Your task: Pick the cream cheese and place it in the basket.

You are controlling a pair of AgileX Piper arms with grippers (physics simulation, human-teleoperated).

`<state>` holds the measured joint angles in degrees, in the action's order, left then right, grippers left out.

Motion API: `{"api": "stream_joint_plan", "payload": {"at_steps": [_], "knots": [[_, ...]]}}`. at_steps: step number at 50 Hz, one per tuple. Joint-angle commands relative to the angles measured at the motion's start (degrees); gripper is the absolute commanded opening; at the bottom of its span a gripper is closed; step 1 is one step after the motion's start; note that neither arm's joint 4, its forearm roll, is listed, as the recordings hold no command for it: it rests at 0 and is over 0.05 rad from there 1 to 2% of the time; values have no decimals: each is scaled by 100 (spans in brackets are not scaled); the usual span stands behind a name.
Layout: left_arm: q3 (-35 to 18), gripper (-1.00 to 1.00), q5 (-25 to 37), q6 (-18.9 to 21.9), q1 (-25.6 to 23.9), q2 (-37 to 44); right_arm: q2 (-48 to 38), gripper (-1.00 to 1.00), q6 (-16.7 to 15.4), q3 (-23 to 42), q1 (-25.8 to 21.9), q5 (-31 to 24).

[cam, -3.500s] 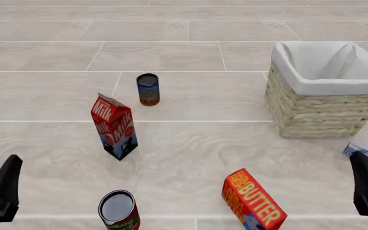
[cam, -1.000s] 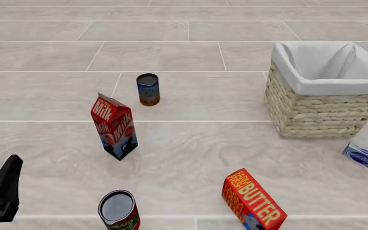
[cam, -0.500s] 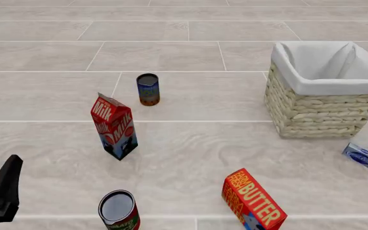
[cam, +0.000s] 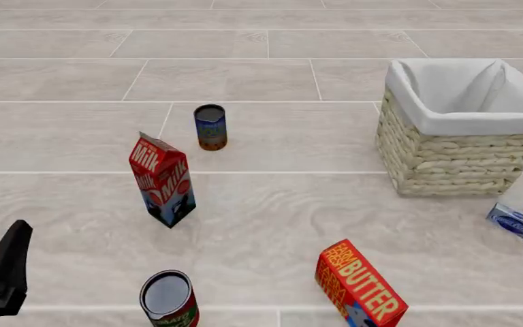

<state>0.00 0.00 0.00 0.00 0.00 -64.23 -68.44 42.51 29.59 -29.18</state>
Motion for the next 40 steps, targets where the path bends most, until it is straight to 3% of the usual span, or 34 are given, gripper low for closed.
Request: {"api": "stream_joint_plan", "payload": {"at_steps": [1, 5, 9, 11, 12, 13, 15, 17, 26, 28, 31, 33, 34, 35, 37, 40], "knots": [[0, 100, 0, 0, 0, 0, -499, 100, -92, 182, 88, 70], [0, 100, 0, 0, 0, 0, -600, 100, -98, 236, 120, 85], [0, 100, 0, 0, 0, 0, -589, 100, 513, 364, -579, -201], [0, 100, 0, 0, 0, 0, -894, 100, -166, 115, 68, 220], [0, 100, 0, 0, 0, 0, -978, 100, -171, 124, 83, 323], [0, 100, 0, 0, 0, 0, -1037, 100, -35, 209, 8, 319], [0, 100, 0, 0, 0, 0, -1151, 100, 571, 579, -282, 73], [0, 100, 0, 0, 0, 0, -1157, 100, 267, 441, -157, 214], [0, 100, 0, 0, 0, 0, -1355, 100, 256, 441, -115, 243], [0, 100, 0, 0, 0, 0, -1435, 100, 1, 331, 11, 376], [0, 100, 0, 0, 0, 0, -1460, 100, -41, 334, 23, 426], [0, 100, 0, 0, 0, 0, -1430, 100, 464, 515, -324, 113], [0, 100, 0, 0, 0, 0, -1403, 100, 443, 467, -382, 114], [0, 100, 0, 0, 0, 0, -1393, 100, 69, 273, -227, 272], [0, 100, 0, 0, 0, 0, -1393, 100, -202, 103, -150, 420], [0, 100, 0, 0, 0, 0, -1415, 100, 66, 238, -338, 334]]}}
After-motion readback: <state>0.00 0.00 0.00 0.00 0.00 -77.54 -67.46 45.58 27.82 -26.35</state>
